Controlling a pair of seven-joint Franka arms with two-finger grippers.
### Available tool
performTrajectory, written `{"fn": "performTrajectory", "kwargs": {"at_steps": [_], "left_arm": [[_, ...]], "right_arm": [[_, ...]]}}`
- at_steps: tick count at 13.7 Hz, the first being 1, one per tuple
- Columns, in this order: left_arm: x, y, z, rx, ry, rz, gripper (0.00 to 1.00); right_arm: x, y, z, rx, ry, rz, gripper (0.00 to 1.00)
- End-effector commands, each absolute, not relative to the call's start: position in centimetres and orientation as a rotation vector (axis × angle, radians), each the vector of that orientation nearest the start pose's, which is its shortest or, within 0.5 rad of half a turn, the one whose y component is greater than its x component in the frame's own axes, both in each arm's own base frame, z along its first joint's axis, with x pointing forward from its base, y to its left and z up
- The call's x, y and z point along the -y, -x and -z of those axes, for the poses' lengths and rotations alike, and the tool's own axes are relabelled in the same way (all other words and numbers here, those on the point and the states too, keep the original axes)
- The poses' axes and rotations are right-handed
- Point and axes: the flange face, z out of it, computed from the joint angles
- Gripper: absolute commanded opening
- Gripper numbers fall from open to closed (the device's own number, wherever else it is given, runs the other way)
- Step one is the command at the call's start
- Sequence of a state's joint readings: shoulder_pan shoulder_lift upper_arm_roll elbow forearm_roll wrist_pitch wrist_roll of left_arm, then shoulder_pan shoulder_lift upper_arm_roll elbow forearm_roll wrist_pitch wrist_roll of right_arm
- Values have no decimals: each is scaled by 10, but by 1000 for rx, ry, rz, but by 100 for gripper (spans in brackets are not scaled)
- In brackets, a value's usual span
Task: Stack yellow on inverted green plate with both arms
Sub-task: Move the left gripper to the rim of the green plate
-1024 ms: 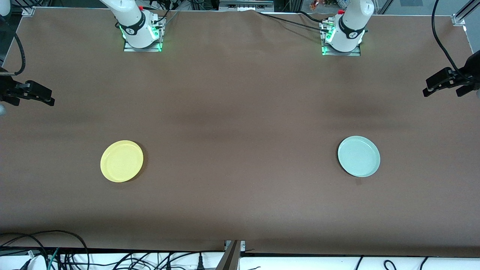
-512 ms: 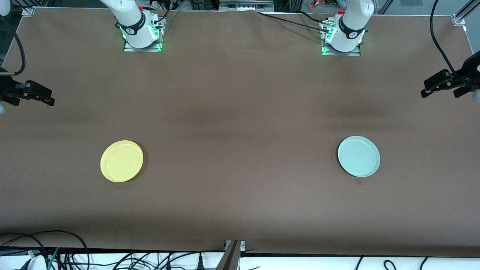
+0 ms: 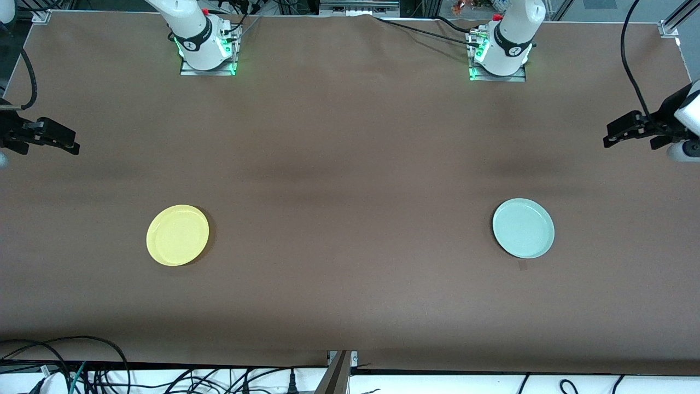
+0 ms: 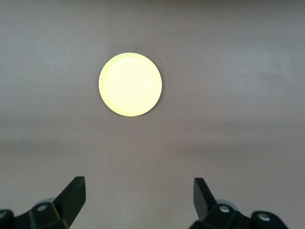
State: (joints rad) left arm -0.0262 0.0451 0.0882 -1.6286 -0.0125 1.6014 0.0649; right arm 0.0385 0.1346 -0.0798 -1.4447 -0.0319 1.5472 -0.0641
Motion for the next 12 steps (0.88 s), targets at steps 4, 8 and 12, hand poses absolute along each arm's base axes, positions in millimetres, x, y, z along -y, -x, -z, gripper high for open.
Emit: {"fn": "performTrajectory", "kwargs": {"at_steps": [4,8,12], "left_arm": [[-54,-613,-493,2,3119,-126,100],[-55,-634,-444,-1,3112,-136,100],[-54,-652,-395,10,3107,-122,100]], "right_arm": [[25,-593,-610,38,3191,-60,100],[26,-594,-610,38,3191,-58,100],[25,-593,-610,38,3191,-60,100]]}}
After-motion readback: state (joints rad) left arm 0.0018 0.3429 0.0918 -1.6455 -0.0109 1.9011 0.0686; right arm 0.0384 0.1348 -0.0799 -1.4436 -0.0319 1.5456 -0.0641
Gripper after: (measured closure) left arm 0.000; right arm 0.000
